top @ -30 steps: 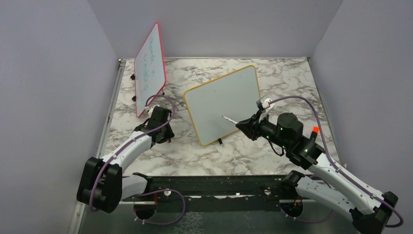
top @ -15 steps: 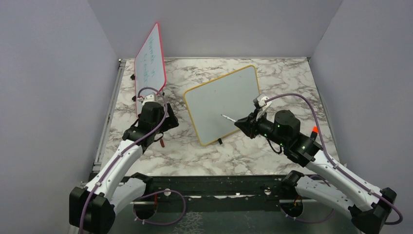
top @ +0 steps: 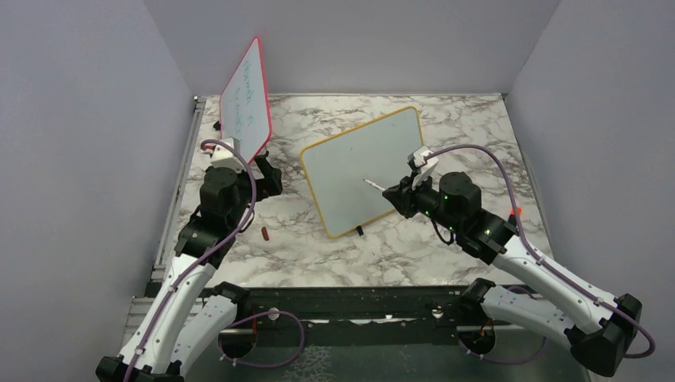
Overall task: Write a sentence on the whiteboard
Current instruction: Place the pen cap at the center of the board, then write a sentence on the whiteboard.
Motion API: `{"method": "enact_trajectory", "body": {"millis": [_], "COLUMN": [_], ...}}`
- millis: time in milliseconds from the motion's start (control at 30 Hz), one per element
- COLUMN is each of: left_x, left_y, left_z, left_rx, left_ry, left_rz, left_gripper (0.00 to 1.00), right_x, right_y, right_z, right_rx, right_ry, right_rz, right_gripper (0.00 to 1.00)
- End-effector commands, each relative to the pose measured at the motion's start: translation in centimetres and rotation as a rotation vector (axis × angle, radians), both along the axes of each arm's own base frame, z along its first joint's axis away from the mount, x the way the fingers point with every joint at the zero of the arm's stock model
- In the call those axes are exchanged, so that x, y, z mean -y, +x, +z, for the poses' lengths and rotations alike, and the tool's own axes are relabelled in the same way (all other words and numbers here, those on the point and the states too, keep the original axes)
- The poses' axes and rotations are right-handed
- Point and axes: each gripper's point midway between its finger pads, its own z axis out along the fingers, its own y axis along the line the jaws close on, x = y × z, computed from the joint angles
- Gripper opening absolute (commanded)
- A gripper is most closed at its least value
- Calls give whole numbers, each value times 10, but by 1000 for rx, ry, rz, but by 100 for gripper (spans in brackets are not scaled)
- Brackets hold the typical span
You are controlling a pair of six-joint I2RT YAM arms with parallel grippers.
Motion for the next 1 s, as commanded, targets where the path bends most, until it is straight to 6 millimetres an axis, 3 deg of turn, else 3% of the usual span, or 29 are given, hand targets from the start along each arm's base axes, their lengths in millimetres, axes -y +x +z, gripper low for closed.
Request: {"method": "enact_trajectory", "body": {"millis": [0, 467, 800, 967], "left_x": [21, 90, 100, 105], "left_y": [5, 38, 52, 56], "left_z": [36, 56, 64, 52], "left_rx": [136, 176, 142, 102], "left_ry": [36, -23, -96, -114], "left_rz": [-154, -496, -650, -705], "left_gripper": [99, 97, 91, 87], "right_x": [5, 7, 1, -4], "right_y": [12, 18, 25, 20], "right_z": [30, 54, 72, 73], "right_rx": [77, 66, 8, 8], "right_ry": [15, -50, -121, -118], "right_rz": [-55, -71, -101, -88], "right_gripper": [1, 1, 1, 1]}}
